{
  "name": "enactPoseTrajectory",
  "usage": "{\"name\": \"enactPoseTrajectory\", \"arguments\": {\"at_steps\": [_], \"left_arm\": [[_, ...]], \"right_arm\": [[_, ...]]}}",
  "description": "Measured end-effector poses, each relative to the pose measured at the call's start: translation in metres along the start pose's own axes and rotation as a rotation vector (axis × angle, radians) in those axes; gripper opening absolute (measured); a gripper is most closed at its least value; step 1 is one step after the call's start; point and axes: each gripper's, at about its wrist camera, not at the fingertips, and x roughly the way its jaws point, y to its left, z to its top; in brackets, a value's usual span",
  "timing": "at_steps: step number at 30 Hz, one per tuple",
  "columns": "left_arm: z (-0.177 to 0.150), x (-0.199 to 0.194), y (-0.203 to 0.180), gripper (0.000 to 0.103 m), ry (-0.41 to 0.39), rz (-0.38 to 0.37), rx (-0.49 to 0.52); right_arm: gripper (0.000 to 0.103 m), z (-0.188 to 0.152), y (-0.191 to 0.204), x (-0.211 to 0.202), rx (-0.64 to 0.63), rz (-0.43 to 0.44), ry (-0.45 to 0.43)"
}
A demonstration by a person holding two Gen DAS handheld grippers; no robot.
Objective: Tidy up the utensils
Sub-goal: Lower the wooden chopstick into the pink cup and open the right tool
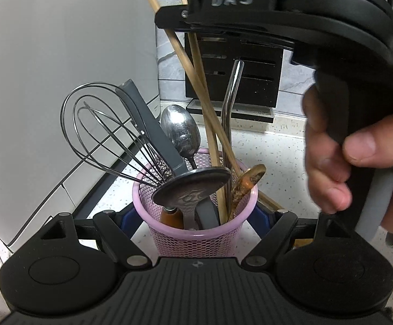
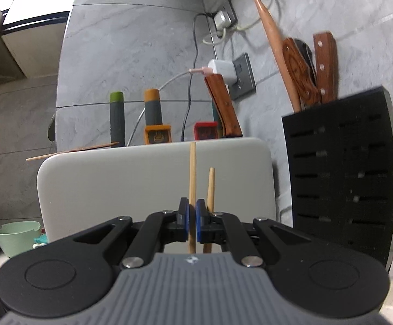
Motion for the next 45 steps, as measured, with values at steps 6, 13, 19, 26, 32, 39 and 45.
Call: {"name": "enactPoseTrajectory", "arguments": {"at_steps": [6,13,19,26,32,39,45], "left_arm": [[0.000,0.000,0.003,0.093,0.005,-0.012,-0.022],[0.001,0.003,0.007,0.093,0.004,-0.015,-0.029],[0.002,0.003,0.006,0.093,0.004,-0.010,-0.034],[0.003,0.004,0.006,0.093,0.004,-0.010,-0.033],[0.002,0.003,0.006,0.093,0.005,-0.012,-0.033],[0.002,0.002,0.005,0.093,0.004,-0.011,-0.035],[0.002,0.002,0.005,0.093,0.002,-0.009,-0.033]], "right_arm": [[0.001,0.005,-0.007,-0.021,0.007,0.013,0.037],[0.001,0.017,-0.012,-0.050,0.012,0.050,0.089],[0.001,0.014,-0.011,-0.063,-0.002,0.063,0.162],[0.001,0.000,-0.010,-0.057,-0.005,0.054,0.295],[0.001,0.001,-0.010,-0.056,0.007,0.050,0.342],[0.002,-0.008,-0.012,-0.048,0.033,0.049,0.457],[0.030,0.000,-0.027,-0.057,0.091,0.030,0.472]]}}
